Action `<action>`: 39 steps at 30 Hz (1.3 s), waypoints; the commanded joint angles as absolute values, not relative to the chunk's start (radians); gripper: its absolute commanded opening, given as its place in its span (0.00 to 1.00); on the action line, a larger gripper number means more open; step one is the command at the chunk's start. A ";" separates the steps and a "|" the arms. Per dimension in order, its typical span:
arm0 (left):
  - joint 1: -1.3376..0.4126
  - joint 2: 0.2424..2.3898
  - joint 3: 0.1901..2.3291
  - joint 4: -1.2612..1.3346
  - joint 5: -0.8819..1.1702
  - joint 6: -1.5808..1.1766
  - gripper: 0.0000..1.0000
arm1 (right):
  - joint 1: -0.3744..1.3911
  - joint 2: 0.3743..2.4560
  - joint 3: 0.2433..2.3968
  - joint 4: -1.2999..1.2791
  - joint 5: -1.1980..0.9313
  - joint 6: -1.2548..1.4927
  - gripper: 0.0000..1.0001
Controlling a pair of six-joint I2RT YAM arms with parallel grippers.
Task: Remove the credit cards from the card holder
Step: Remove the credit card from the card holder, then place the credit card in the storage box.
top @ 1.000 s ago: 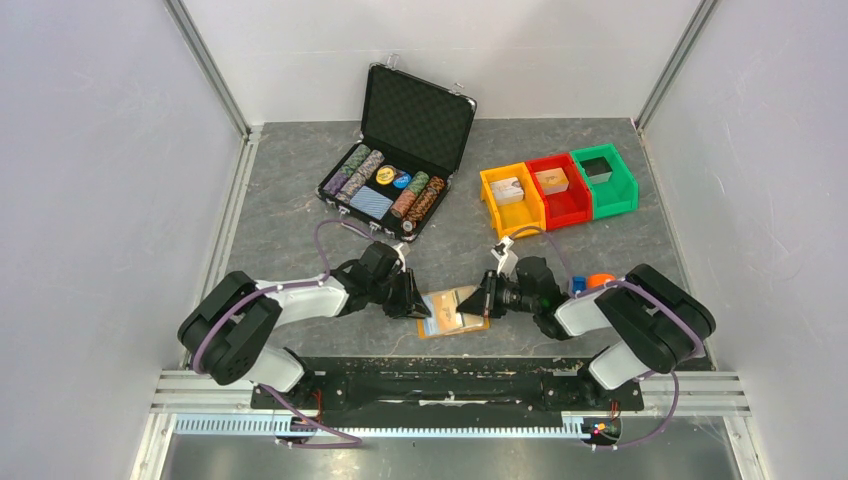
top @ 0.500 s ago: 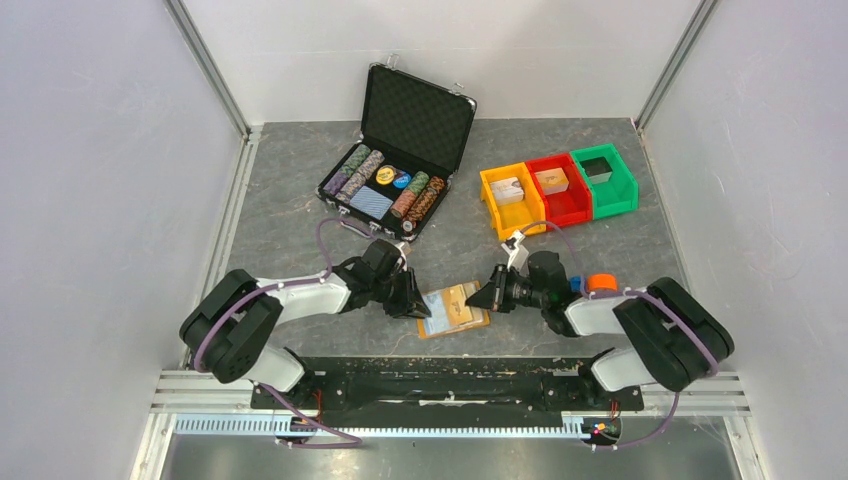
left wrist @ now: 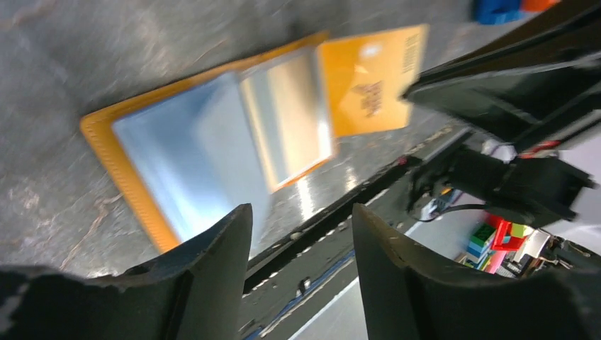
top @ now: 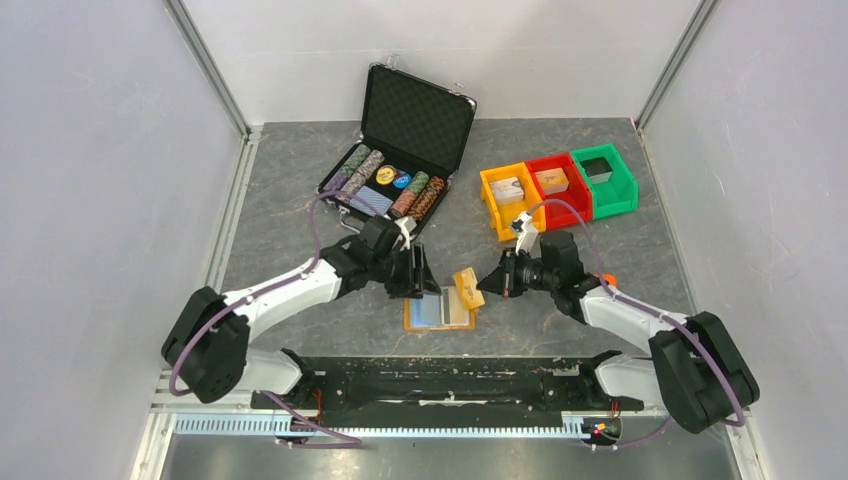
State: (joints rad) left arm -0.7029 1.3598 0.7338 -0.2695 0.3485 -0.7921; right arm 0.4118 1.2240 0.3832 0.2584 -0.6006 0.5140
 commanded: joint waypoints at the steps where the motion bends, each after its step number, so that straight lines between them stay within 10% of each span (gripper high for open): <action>1: -0.701 1.295 0.868 -0.366 0.367 -0.674 0.63 | 0.407 1.175 0.462 0.213 -0.723 0.445 0.00; 31: -0.687 1.392 1.108 -0.525 0.728 -0.328 0.66 | 0.456 1.101 0.519 0.288 -1.042 0.492 0.00; 34: -0.687 1.415 1.108 -0.517 0.784 -0.327 0.59 | 0.457 1.102 0.517 0.297 -1.042 0.499 0.00; 39: -0.684 1.415 1.104 -0.513 0.776 -0.334 0.19 | 0.459 1.093 0.520 0.295 -1.043 0.503 0.00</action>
